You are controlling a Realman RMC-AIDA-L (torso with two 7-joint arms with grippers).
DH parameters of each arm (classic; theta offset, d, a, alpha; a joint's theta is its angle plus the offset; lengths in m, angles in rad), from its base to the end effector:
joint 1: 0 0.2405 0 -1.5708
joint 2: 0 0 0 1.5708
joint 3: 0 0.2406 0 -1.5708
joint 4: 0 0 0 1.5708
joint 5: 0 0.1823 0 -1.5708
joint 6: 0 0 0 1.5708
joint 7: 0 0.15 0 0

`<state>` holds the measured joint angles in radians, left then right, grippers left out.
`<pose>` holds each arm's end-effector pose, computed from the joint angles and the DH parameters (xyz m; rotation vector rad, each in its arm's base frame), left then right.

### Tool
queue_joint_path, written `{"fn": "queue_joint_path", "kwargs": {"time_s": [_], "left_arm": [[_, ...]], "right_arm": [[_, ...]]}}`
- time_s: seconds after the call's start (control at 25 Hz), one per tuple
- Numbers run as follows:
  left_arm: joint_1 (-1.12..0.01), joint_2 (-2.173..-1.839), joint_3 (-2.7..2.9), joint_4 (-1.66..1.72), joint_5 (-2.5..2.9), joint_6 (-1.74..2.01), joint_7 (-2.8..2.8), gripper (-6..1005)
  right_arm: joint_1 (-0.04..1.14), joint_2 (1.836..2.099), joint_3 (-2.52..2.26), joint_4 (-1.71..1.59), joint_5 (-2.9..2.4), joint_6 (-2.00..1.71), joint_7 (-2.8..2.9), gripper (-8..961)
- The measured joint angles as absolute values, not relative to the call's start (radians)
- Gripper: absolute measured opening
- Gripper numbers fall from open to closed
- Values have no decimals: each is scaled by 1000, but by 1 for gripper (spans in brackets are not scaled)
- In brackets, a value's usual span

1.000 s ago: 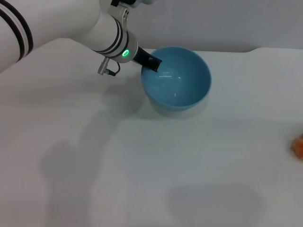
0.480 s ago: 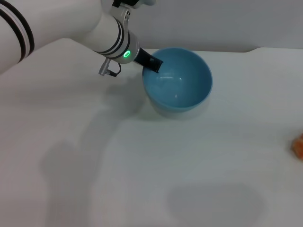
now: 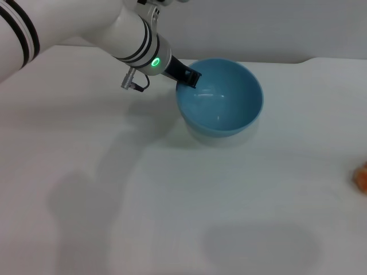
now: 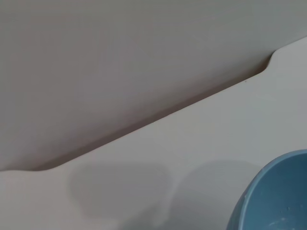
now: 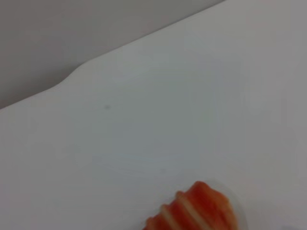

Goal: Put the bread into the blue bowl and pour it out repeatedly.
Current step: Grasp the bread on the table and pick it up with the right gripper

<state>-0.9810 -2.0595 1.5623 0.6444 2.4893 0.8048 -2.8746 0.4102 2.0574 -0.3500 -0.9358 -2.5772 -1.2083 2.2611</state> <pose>-0.1527 0.4149 -0.0613 -2.2978 -1.0398 0.1864 0.3782 0.2859 0.0944 -1.6898 1.6408 0.2123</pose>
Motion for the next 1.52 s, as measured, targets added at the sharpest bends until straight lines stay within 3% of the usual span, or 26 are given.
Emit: {"fn": "queue_joint_path", "kwargs": {"time_s": [0.48, 1.52], "left_arm": [[-972, -2060, 1560, 675, 2486, 817, -2875, -1], [-952, -2060, 1551, 664, 2487, 797, -2870, -1]], "right_arm": [[408, 2066, -351, -839, -2491, -1113, 2163, 760], [430, 2056, -356, -772, -2496, -1069, 2153, 693]]}}
